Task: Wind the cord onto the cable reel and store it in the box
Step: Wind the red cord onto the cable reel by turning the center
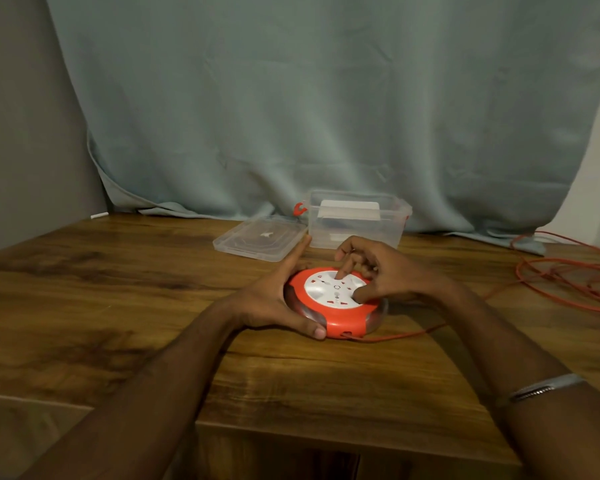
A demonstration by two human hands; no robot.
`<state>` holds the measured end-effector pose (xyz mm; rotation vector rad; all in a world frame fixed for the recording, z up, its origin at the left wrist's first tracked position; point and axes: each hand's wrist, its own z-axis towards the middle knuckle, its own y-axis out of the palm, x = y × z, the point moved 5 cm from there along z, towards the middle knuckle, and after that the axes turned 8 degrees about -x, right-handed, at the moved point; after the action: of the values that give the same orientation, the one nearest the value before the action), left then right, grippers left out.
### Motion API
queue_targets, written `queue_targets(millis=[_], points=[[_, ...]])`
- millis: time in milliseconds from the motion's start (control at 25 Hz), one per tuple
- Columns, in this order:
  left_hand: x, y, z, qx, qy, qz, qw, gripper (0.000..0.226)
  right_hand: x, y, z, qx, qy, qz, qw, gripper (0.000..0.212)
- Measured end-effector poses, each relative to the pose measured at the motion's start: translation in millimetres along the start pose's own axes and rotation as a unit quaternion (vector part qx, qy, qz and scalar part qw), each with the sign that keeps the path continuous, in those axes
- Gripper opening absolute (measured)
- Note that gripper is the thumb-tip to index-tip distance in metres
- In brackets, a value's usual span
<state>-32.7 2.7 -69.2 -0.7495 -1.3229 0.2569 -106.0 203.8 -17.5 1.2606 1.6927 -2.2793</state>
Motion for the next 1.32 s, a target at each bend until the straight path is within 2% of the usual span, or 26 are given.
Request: queue_targets(millis=[280,680,760,880,960,1080,1200,1320], points=[[4,1,0,0.005,0.010,-0.007,1.000,0.150,0,4,1,0.035,0.033,-0.054,0.997,0.032],[3,3,0,0.004,0.016,-0.022,1.000,0.154,-28,18,5,0.139,0.052,-0.251,0.957,0.053],[2,3,0,0.005,0.012,-0.027,1.000,0.155,-26,16,4,0.148,0.052,-0.237,0.959,0.046],[1,3,0,0.009,0.004,-0.029,1.000,0.156,-23,7,2,0.115,0.013,-0.148,0.982,0.020],[1,2,-1,0.008,-0.002,-0.028,1.000,0.158,-16,-1,-2,0.055,0.008,-0.092,0.994,0.030],[2,1,-1,0.007,-0.007,-0.018,1.000,0.163,-5,-6,-6,-0.021,0.023,-0.069,0.997,0.047],[3,1,-1,0.008,-0.008,-0.016,1.000,0.163,3,-8,-4,-0.029,0.004,-0.014,0.999,0.056],[3,1,-1,0.009,-0.009,-0.017,1.000,0.162,3,-12,-5,-0.030,-0.006,-0.018,0.999,0.050]])
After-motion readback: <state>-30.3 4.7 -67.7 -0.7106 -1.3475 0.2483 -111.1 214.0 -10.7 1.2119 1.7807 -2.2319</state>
